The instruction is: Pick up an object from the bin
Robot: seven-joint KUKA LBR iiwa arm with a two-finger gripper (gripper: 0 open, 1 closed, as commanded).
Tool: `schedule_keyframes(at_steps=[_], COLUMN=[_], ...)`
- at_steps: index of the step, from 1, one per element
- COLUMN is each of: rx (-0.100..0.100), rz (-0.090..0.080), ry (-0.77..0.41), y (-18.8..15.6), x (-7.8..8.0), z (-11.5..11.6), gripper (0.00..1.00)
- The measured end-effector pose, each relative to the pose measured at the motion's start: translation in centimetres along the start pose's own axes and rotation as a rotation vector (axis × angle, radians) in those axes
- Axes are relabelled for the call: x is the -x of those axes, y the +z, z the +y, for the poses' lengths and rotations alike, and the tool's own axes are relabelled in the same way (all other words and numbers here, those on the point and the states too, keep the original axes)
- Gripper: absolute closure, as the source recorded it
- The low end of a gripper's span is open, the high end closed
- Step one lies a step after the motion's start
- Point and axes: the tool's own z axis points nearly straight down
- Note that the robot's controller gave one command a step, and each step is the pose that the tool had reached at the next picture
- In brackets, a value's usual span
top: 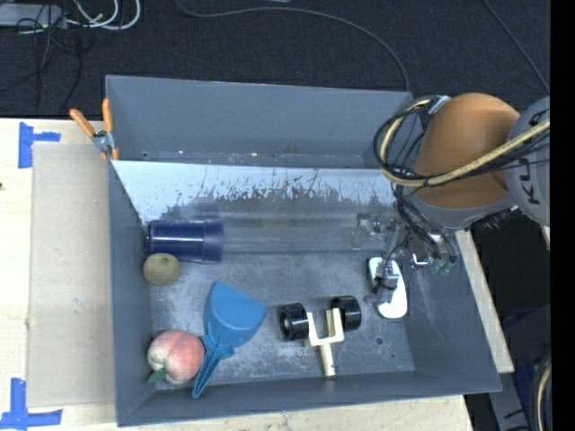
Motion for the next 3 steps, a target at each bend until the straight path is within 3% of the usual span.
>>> schedule_keyframes(at_steps=[1, 2, 3], rx=[0.000, 0.000, 0.000], rz=[-0.008, -0.007, -0.003], ry=[-0.002, -0.154, -0.247], y=[-0.5, 3.6, 5.0], x=[0.1, -1.0, -3.3], z=[0.0, -0.4, 0.1], gripper=[0.00, 0.00, 0.00])
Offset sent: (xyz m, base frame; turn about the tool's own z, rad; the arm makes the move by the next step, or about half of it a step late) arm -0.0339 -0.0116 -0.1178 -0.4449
